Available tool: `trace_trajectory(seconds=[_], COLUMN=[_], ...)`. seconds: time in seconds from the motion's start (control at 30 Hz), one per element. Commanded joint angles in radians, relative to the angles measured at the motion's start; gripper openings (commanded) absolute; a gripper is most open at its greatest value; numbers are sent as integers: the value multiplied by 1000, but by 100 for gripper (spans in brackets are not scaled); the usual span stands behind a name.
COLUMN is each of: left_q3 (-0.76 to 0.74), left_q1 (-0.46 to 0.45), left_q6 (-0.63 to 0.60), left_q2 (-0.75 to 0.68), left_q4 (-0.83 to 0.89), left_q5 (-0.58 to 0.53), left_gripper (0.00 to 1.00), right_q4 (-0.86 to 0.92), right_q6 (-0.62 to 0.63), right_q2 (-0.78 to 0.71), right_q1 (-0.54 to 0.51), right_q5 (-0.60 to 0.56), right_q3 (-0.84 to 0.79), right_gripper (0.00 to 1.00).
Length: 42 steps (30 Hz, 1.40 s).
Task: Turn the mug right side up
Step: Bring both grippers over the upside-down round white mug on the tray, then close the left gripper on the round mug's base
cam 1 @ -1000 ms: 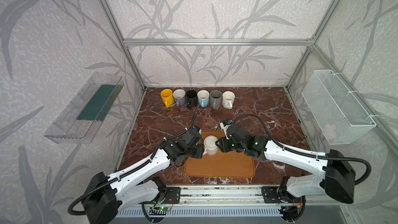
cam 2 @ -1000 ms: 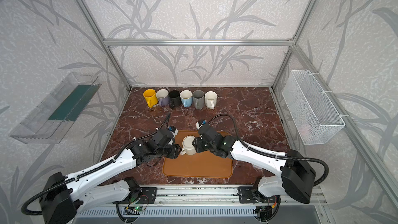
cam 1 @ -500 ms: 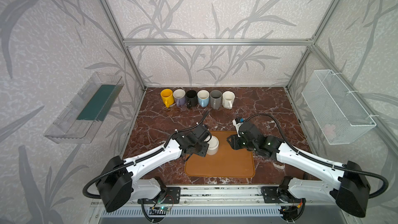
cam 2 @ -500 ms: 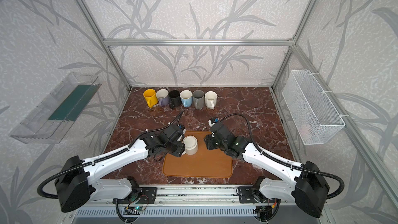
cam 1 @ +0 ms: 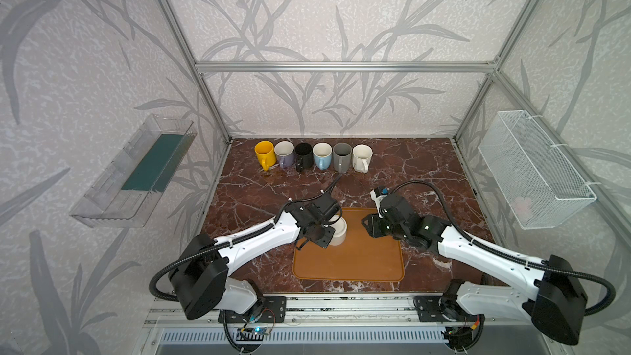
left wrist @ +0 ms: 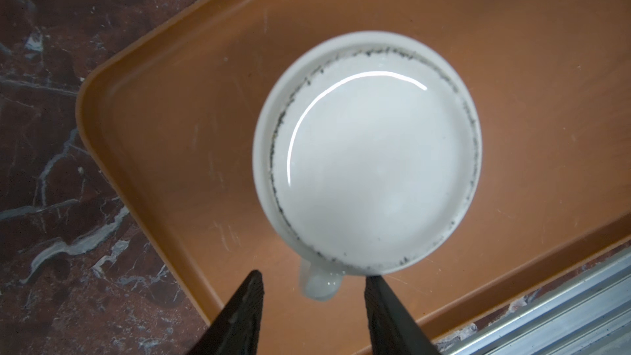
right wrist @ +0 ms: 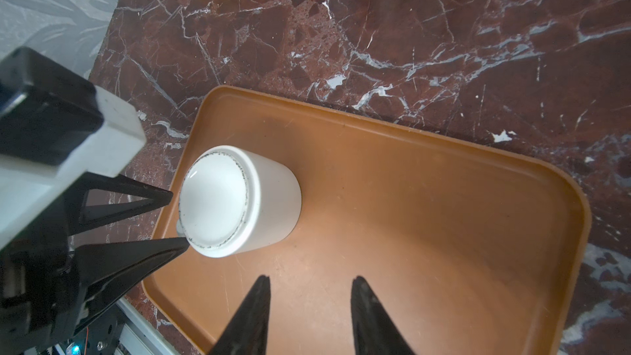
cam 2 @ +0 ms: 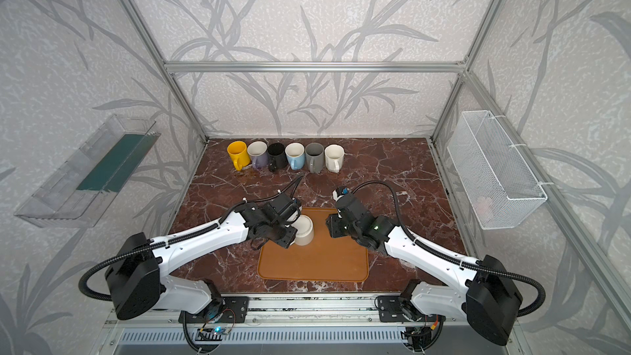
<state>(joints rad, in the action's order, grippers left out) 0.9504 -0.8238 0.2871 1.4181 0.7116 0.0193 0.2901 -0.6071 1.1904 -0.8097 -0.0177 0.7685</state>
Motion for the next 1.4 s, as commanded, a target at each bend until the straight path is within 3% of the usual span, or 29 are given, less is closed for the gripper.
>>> trace_trajectory(seconds=[0.0,0.13,0.97,1.37], left_q3=[32,36,44,43], left_q1=[-3,-3,-4,-3], left_q6=[-34,-35,-49,-40], left_q2=[13,24,91,82], left_q4=[29,23,-22,-29], left_q5=[7,11,33,-10], left_gripper=[48,43,36,14], right_q4=[1,0,-2,0], right_q6=[13,14,11,9], right_q2=[-2,-5,-26,-46], right_q1=[8,9,14,13], right_q5=[-2,-3,-7,-14], right_q3=[-11,-16,-36,-49], right_gripper=[40,41,40,40])
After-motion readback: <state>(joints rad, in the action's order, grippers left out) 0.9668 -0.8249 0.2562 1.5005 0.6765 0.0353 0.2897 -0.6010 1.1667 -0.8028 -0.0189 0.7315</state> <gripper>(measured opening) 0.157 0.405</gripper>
